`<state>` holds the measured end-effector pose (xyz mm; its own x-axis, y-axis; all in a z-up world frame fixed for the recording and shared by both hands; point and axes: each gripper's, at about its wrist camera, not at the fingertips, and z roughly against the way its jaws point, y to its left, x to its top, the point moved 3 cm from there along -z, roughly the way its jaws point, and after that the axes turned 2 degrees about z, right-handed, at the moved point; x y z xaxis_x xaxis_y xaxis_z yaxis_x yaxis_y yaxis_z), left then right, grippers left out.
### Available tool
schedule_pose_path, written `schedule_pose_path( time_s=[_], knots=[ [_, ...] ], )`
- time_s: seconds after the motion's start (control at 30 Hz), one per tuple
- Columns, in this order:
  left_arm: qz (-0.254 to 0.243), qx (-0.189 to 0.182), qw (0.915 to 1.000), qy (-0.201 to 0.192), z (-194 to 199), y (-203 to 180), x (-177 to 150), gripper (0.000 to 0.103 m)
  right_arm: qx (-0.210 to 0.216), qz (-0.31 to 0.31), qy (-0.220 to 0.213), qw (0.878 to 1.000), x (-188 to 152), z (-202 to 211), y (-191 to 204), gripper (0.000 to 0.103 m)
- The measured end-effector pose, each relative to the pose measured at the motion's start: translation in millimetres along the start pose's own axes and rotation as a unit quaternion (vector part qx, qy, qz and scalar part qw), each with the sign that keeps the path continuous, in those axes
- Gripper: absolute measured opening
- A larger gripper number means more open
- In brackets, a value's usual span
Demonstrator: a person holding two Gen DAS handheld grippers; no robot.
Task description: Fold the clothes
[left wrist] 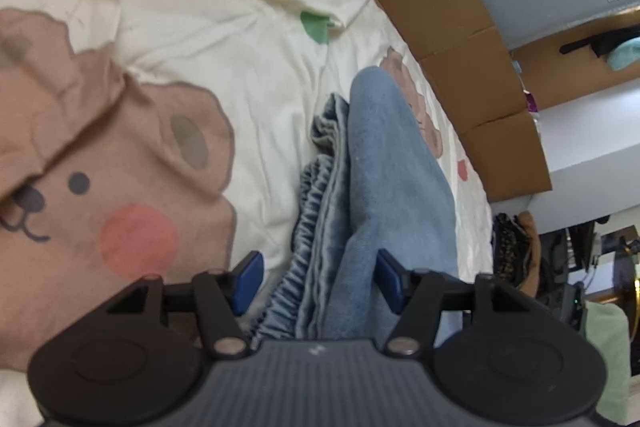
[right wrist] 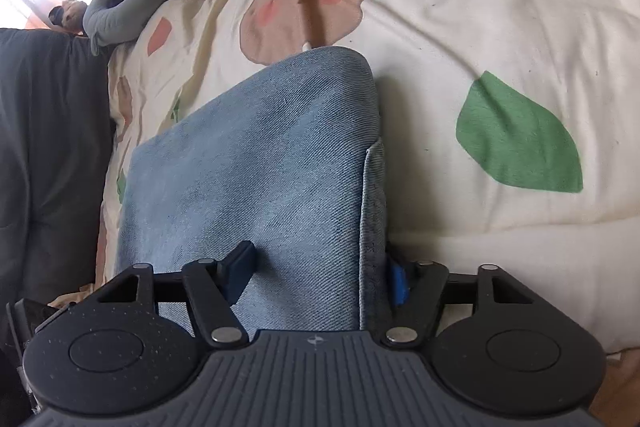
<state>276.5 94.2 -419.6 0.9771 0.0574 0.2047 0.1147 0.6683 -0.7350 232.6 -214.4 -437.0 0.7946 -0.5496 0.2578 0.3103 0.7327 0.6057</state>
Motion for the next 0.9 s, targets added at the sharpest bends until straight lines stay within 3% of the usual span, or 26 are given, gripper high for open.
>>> schedule_pose_path(
  time_s=[0.03, 0.1, 0.2, 0.53, 0.9],
  knots=[
    [0.001, -0.006, 1.0, 0.002, -2, -1, 0, 0.056, 0.001, 0.0, 0.002, 1.0, 1, 1, -1, 0.056],
    [-0.005, -0.004, 1.0, 0.003, -3, -4, 0, 0.055, 0.005, -0.004, 0.005, 1.0, 4, 5, -3, 0.038],
    [0.001, -0.008, 1.0, 0.003, -2, -7, -1, 0.05, 0.012, 0.001, 0.007, 1.0, 9, 13, 0, 0.025],
    [-0.002, -0.023, 0.9997, 0.01, -17, -21, -5, 0.048, 0.0, 0.026, 0.011, 1.0, 26, 27, 12, 0.02],
    [-0.001, -0.051, 0.9983, 0.03, -55, -49, -14, 0.046, -0.022, 0.046, -0.004, 0.999, 58, 54, -2, 0.019]
  ],
)
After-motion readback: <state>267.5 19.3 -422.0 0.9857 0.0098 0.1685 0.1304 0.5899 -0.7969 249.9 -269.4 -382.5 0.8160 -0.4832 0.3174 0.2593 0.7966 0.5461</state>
